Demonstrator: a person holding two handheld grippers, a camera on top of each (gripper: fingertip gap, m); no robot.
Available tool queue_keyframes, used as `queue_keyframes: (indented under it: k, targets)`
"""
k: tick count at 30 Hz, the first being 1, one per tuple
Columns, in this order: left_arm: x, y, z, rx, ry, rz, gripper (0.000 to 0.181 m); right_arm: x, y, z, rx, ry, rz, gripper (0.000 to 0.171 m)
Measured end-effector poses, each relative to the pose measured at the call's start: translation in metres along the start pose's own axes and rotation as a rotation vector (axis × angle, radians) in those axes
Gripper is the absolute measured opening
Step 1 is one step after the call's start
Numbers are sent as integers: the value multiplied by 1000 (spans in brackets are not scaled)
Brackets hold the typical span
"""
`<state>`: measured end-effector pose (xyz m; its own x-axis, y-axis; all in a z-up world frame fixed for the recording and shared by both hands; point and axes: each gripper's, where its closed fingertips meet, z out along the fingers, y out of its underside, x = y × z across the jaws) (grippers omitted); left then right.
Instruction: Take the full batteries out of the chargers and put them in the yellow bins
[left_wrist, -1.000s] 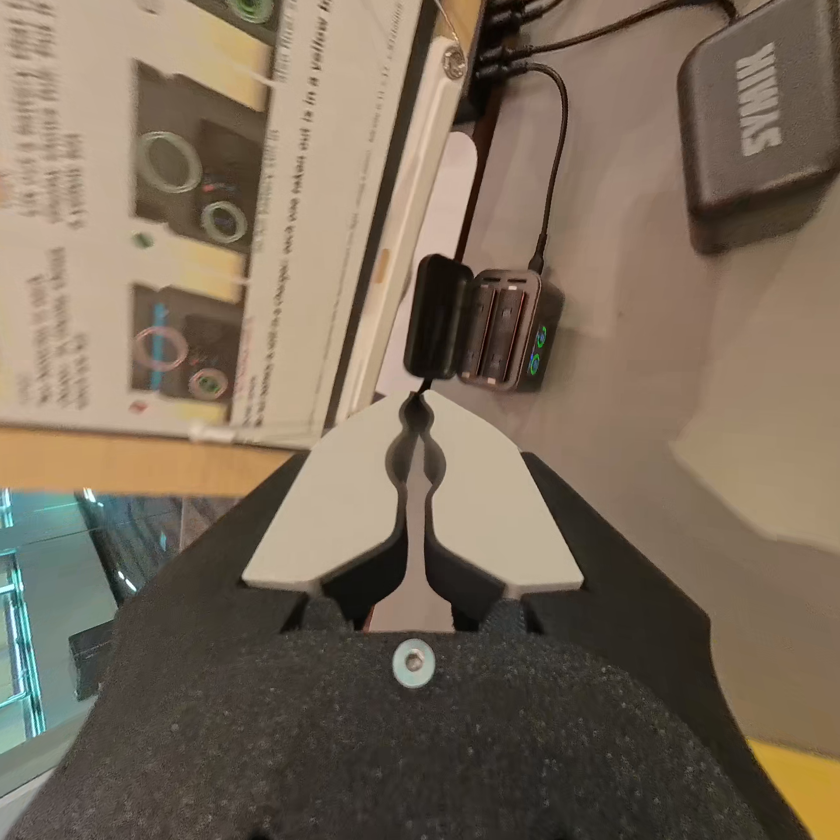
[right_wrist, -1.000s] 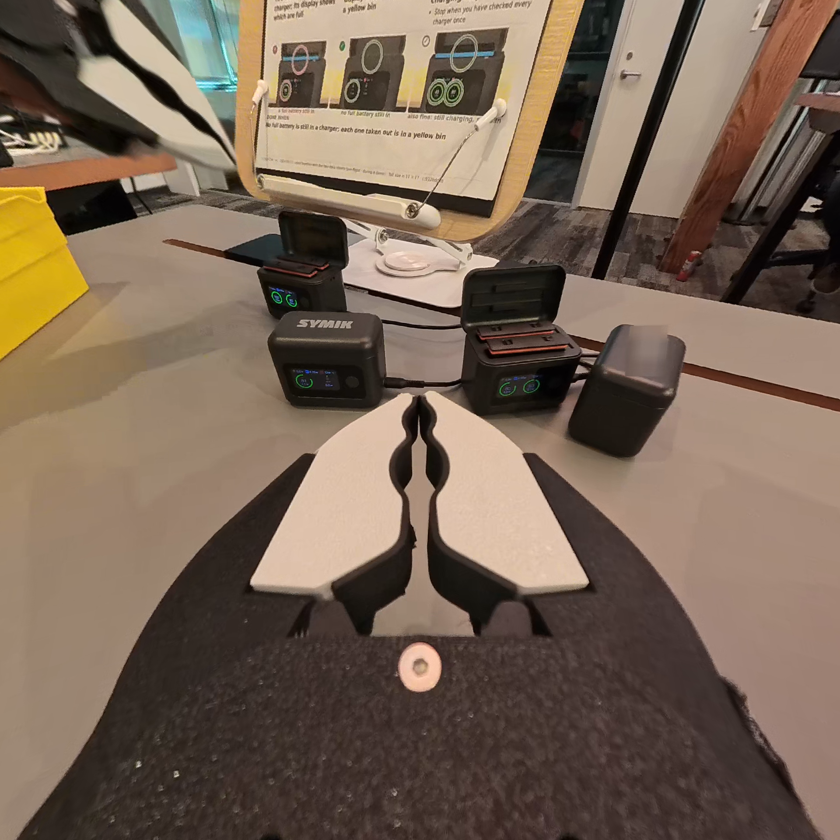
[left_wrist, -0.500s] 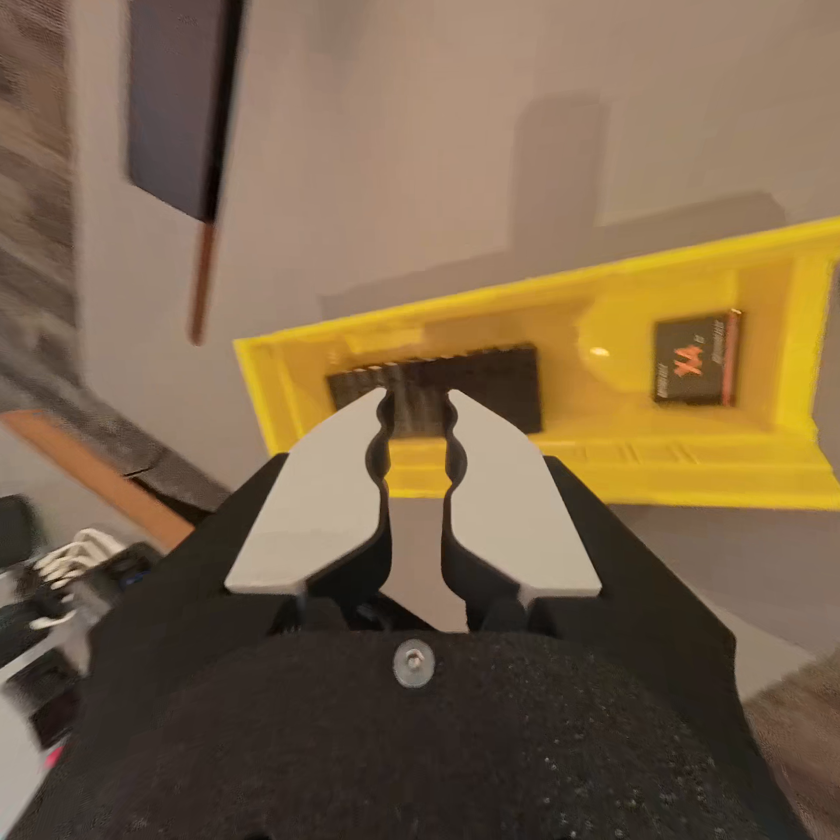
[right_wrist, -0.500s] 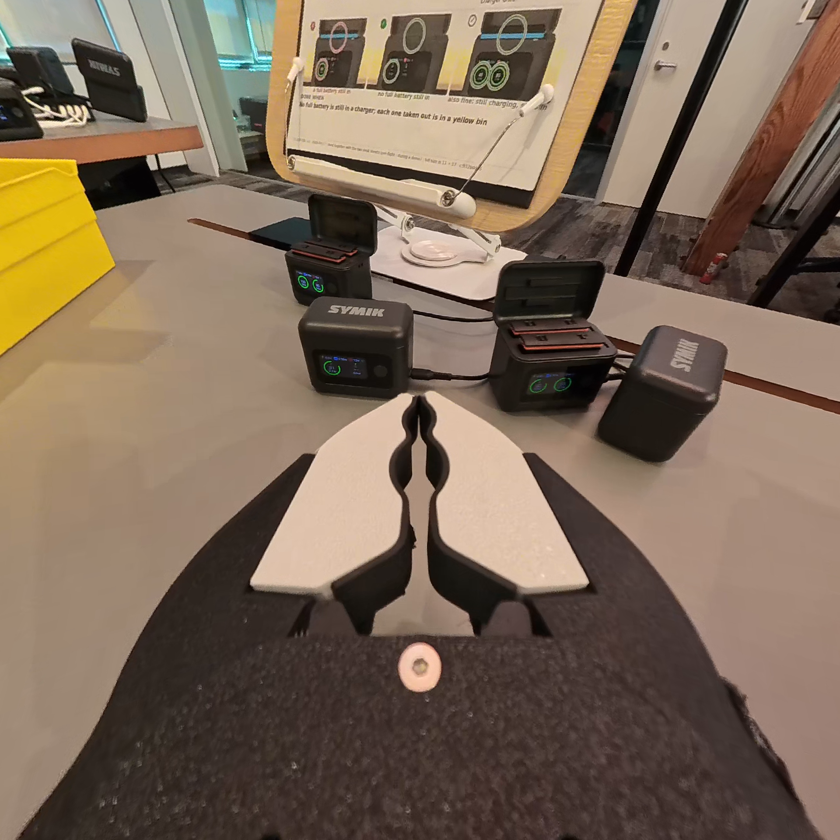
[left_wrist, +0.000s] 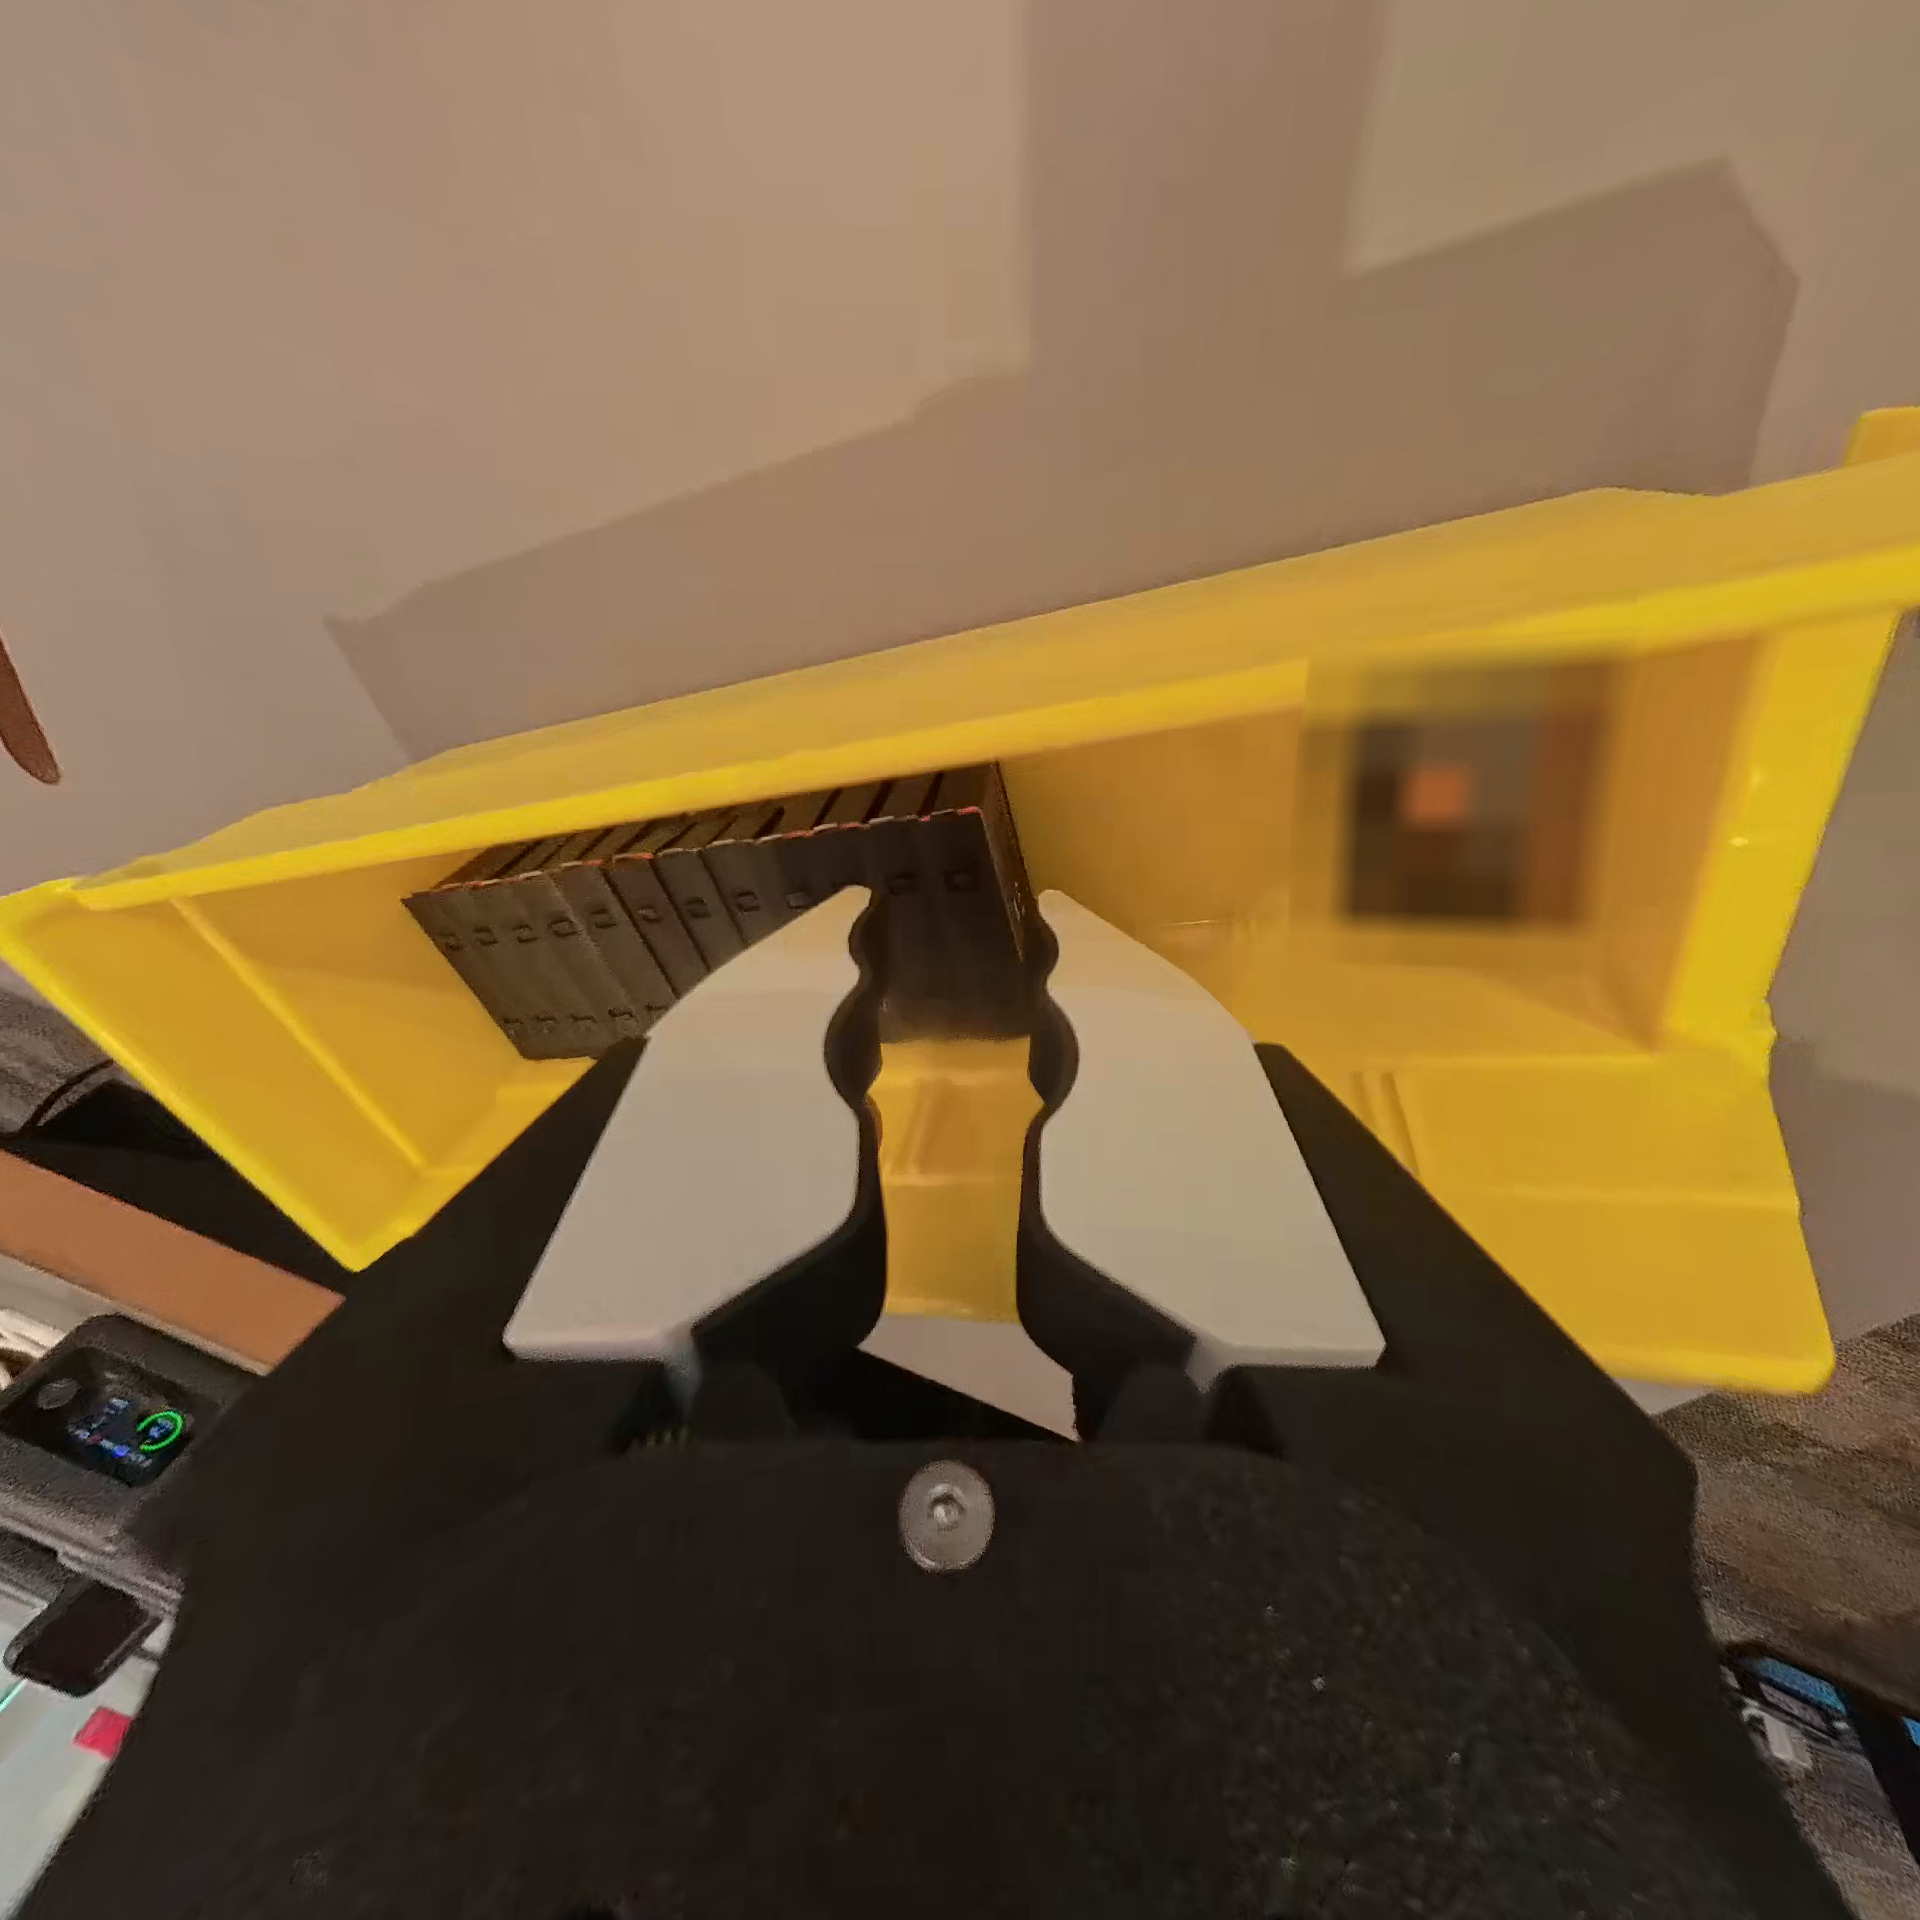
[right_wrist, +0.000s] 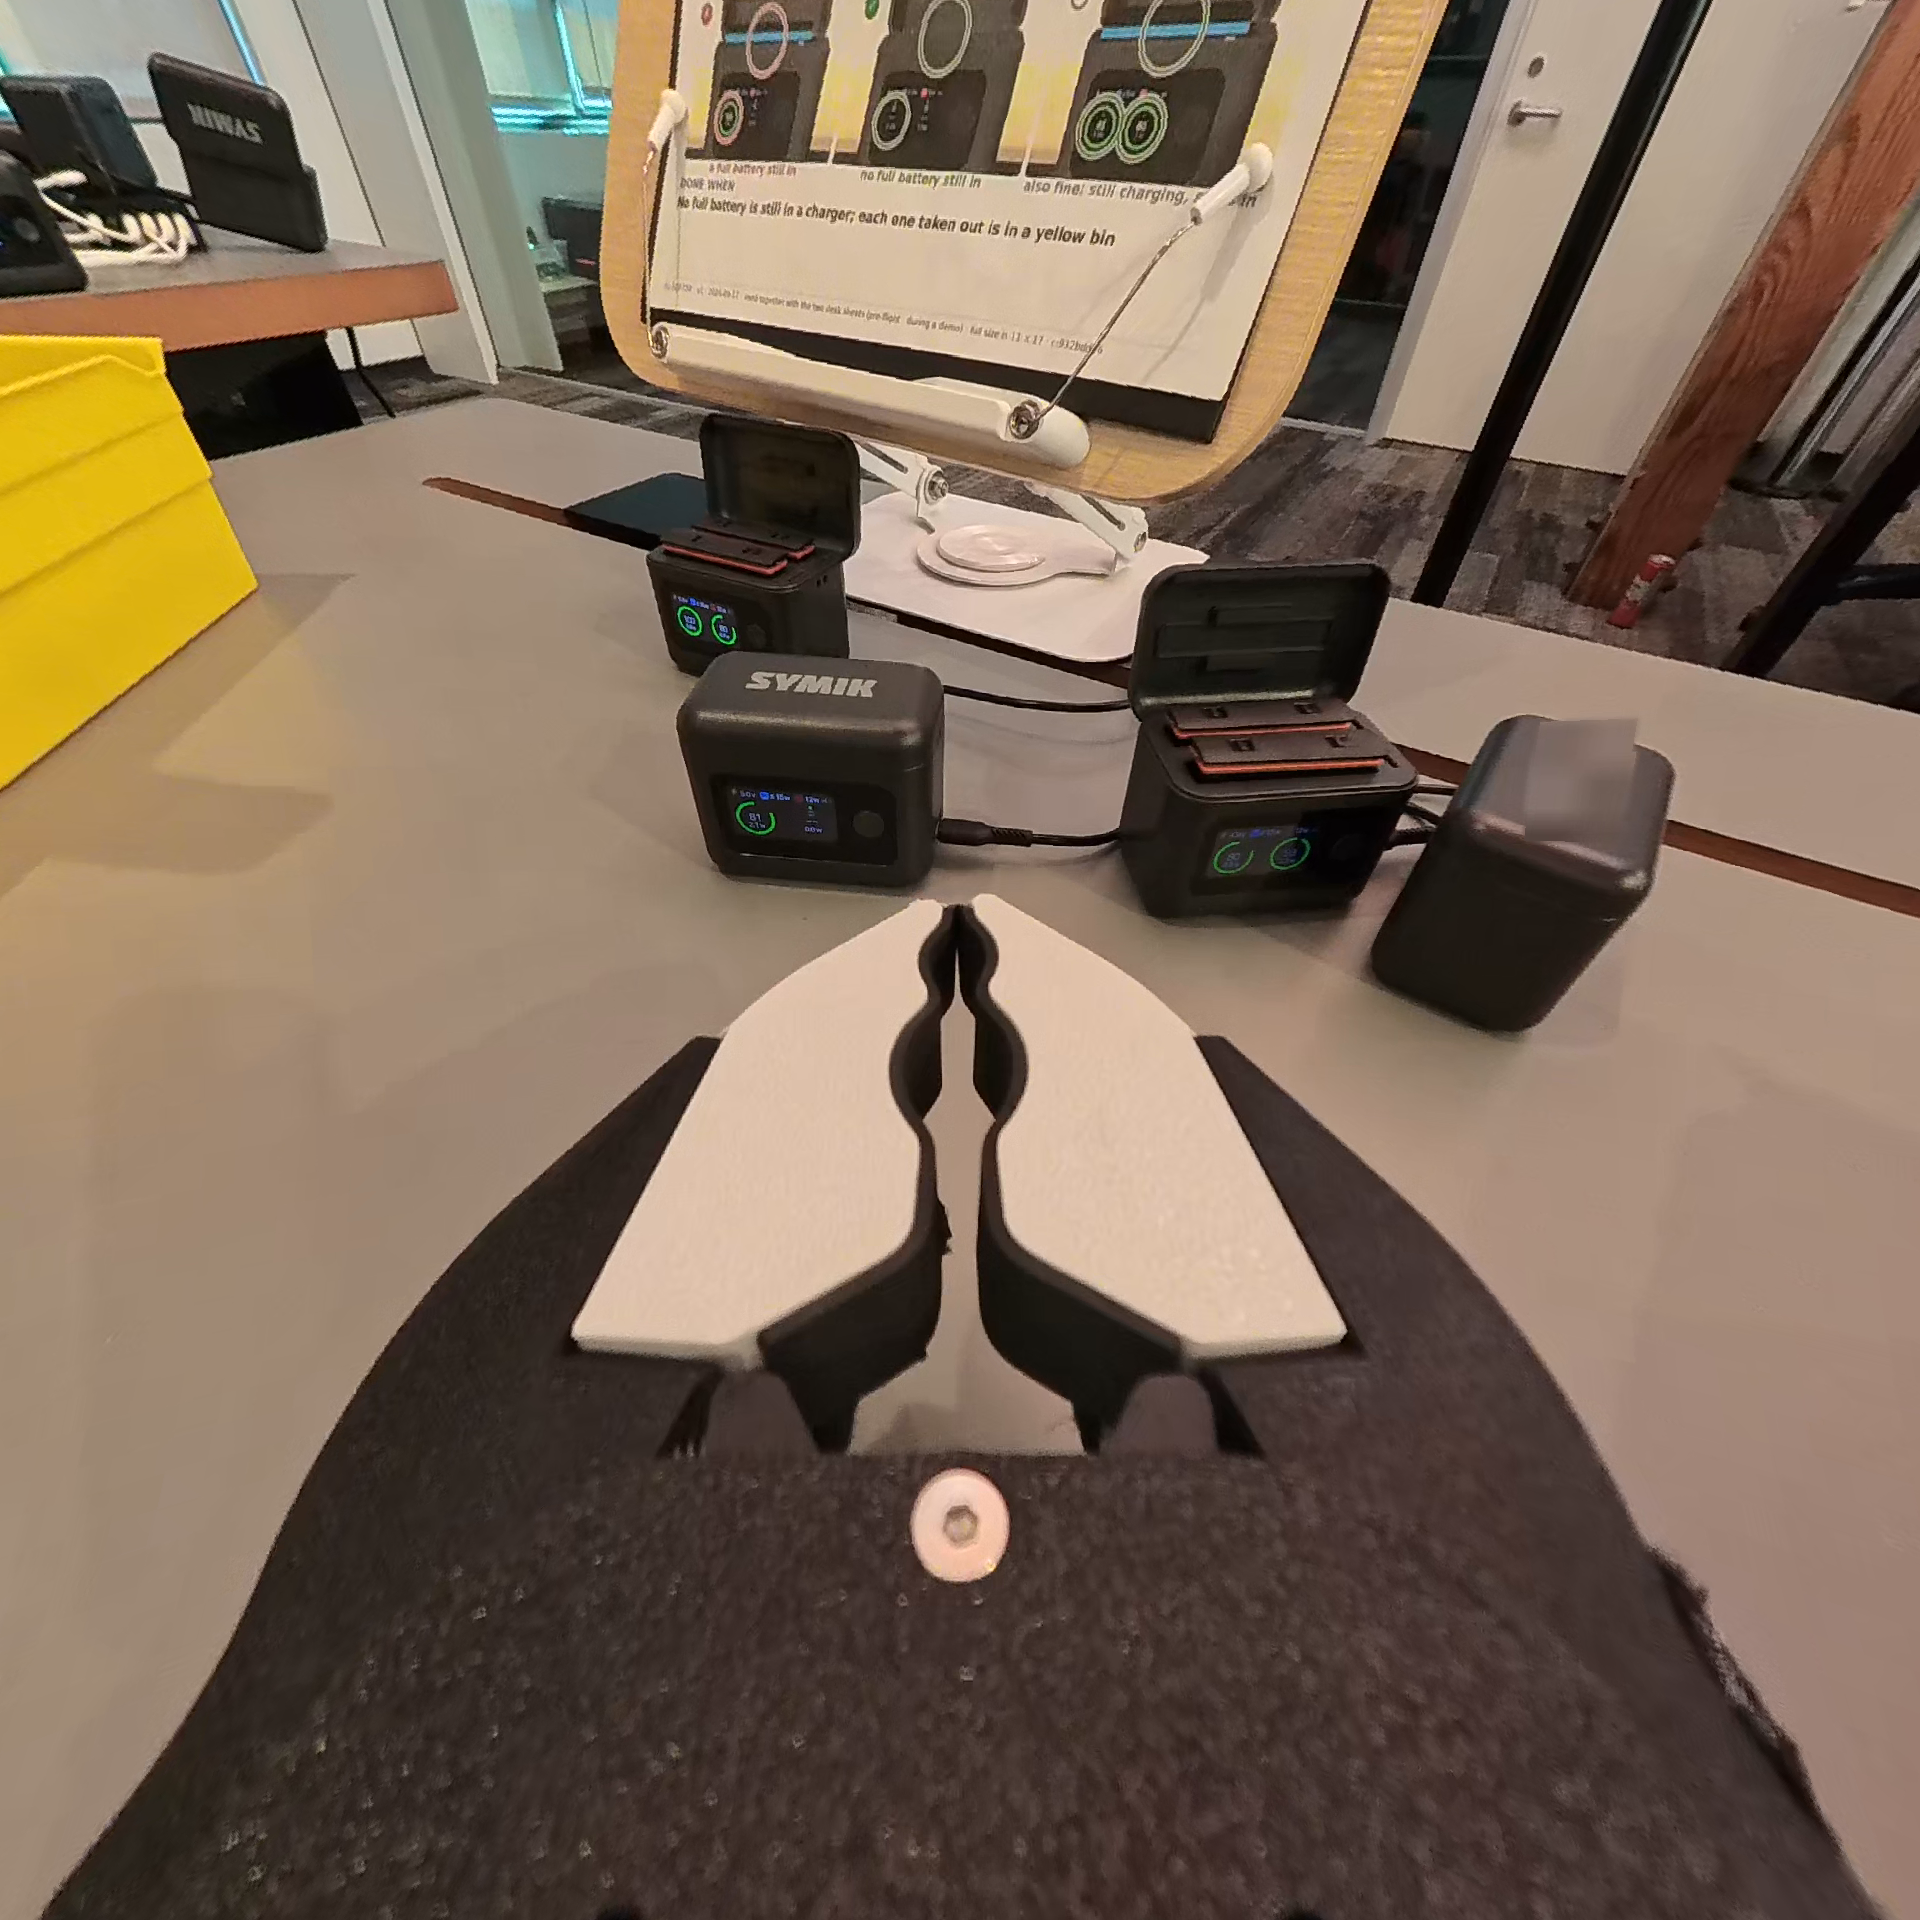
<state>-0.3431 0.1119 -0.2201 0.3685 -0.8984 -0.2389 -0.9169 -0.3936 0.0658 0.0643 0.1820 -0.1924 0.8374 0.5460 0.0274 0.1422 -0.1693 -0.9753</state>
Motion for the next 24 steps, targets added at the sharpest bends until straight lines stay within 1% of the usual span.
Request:
queue_keyframes:
  k: [6, 7, 11, 16, 19, 20, 22, 24]
  targets:
    - [3, 4, 19, -74, -8, -19, 25, -2, -2, -1, 4, -6, -6, 0]
    - [0, 5, 20, -80, -27, -24, 22, -2, -2, -1, 6, -5, -5, 0]
    - [1, 5, 20, -90, -39, -33, 22, -1, -2, -1, 6, -6, -2, 0]
    - [3, 8, 20, -98, -69, -17, 17, -3, -2, -1, 5, -10, -10, 0]
    - [4, 8, 20, -92, -70, -21, 19, -8, -1, 4, -8, -32, -59, 0]
    - [5, 8, 20, -90, -71, -22, 19, -10, 0, 8, -19, -43, -95, 2]
    - [6, 9, 20, -86, -67, -28, 21, -16, 0, 17, -48, -90, -164, 14]
    - [8, 8, 20, -73, -63, -36, 19, -19, 1, 27, -94, -121, -243, 28]
